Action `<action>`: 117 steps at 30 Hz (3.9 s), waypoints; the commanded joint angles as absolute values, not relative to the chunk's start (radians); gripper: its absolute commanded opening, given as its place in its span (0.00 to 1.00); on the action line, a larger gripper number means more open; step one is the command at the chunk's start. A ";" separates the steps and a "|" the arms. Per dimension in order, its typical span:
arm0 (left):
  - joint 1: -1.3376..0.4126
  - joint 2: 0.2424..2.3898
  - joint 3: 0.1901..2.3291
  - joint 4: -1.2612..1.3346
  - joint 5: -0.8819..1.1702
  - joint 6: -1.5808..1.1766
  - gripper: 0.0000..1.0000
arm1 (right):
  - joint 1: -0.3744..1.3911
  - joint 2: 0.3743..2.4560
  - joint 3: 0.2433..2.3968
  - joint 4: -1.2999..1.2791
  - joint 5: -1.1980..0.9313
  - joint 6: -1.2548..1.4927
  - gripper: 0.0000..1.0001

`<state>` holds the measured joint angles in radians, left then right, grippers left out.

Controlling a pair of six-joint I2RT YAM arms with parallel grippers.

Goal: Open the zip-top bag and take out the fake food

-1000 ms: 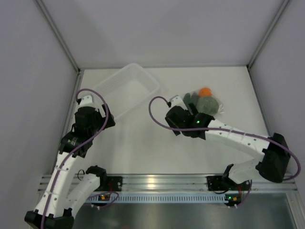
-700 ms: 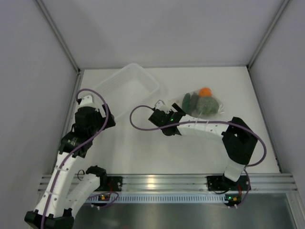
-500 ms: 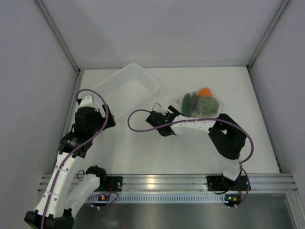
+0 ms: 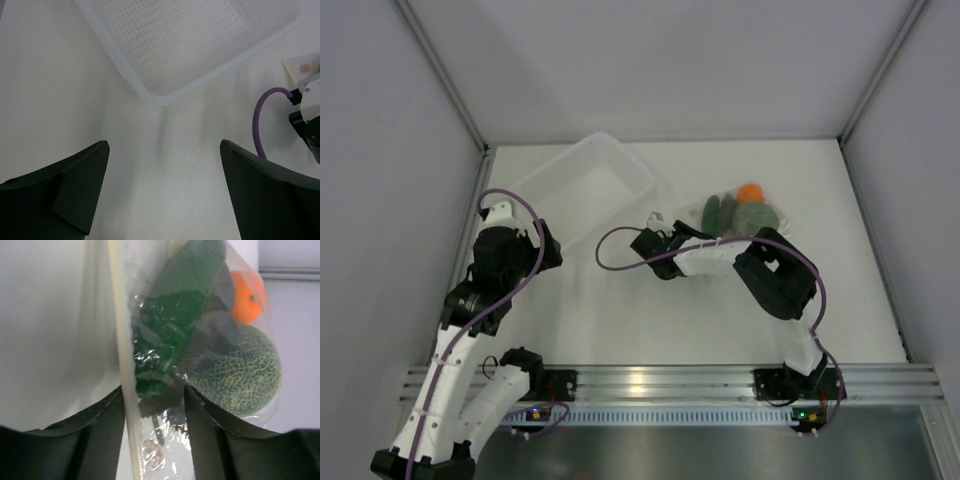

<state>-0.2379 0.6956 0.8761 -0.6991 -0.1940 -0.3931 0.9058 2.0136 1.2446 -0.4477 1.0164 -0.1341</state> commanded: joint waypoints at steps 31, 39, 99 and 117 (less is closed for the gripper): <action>-0.247 0.758 0.995 -0.419 0.679 -0.367 0.99 | 0.907 1.303 1.353 -0.839 0.396 0.022 0.00; -0.537 0.991 1.270 -0.391 0.474 -0.279 0.99 | 0.911 1.183 1.384 -0.876 0.215 -0.048 0.00; -0.965 1.183 1.322 -0.308 0.485 0.189 0.00 | 0.953 0.801 1.301 -0.654 -0.046 -0.095 0.42; -0.963 1.055 1.350 -0.310 0.563 0.164 0.00 | 0.953 0.278 0.911 -0.379 -0.116 -0.044 0.75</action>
<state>-0.9634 1.0813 1.3033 -0.3748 0.4946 0.1783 0.9424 0.2890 0.9409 -0.4896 0.0166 -0.0483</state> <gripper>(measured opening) 0.075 0.757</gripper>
